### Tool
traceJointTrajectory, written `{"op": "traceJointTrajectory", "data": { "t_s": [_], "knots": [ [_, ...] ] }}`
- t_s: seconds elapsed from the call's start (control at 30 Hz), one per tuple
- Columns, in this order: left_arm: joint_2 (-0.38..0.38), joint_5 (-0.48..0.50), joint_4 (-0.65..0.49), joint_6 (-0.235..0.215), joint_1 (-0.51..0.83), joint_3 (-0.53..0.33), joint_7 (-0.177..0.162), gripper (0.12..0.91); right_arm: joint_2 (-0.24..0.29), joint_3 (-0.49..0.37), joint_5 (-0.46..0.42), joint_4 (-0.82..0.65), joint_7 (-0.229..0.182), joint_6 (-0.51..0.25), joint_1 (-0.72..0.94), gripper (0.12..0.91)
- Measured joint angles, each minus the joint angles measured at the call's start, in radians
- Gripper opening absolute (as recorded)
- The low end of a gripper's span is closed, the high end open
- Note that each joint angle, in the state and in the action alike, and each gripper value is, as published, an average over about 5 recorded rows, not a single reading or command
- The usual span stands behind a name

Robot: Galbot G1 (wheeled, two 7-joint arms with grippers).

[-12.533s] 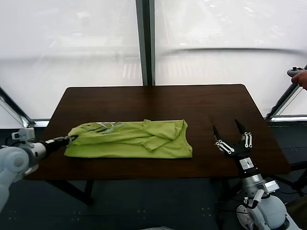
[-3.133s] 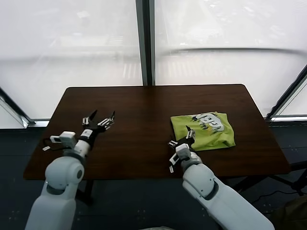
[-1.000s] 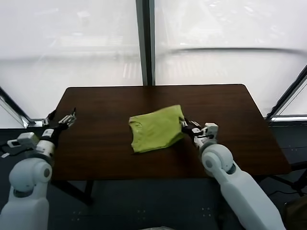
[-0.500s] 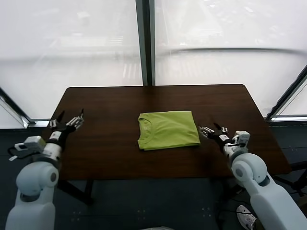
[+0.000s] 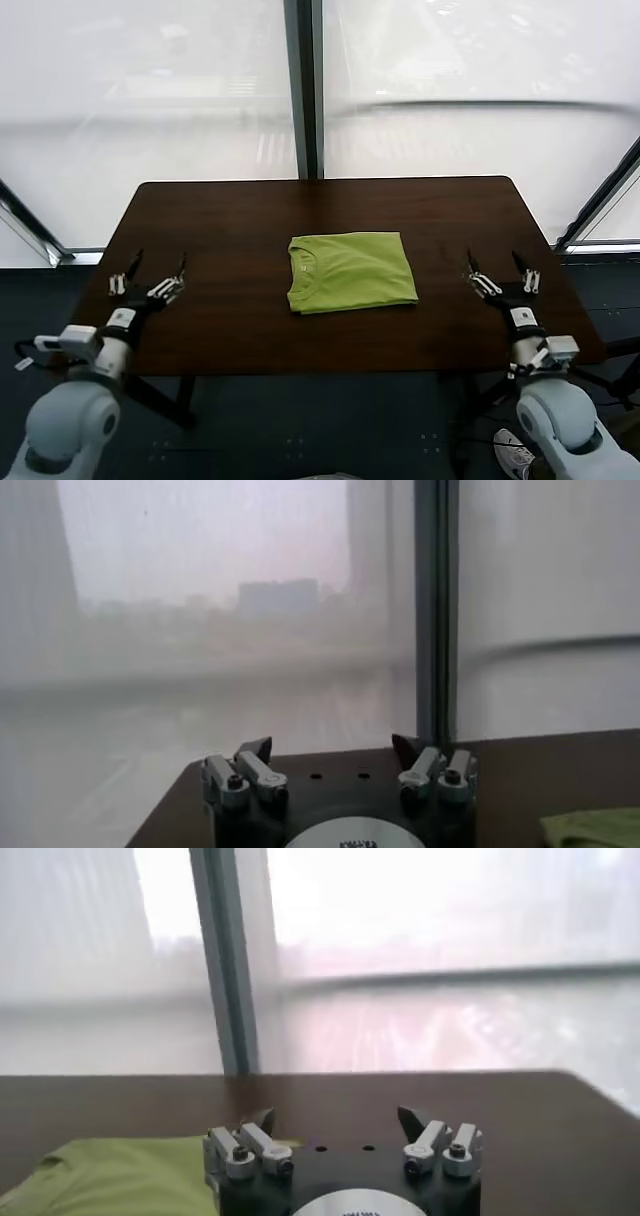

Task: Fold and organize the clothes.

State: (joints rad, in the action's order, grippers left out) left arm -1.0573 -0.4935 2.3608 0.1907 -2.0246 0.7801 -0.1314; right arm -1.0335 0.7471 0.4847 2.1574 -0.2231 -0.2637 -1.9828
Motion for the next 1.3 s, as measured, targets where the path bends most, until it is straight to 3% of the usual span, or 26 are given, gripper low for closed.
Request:
{"op": "traceJointTrajectory", "data": {
  "t_s": [0.53, 1.0, 1.3],
  "knots": [
    [-0.009, -0.002, 0.017, 0.007, -0.070, 0.026, -0.027, 0.907, -0.036, -0.049, -0.043, 0.045, -0.006, 0.059, -0.089, 0.907],
    [-0.015, -0.031, 0.053, 0.047, -0.131, 0.058, -0.017, 0.907, -0.052, -0.080, -0.069, 0.108, -0.025, 0.225, -0.090, 0.907],
    [-0.015, -0.031, 0.065, 0.064, -0.139, 0.061, -0.018, 0.907, -0.042, -0.087, -0.057, 0.110, -0.032, 0.261, -0.081, 0.907]
  ]
}}
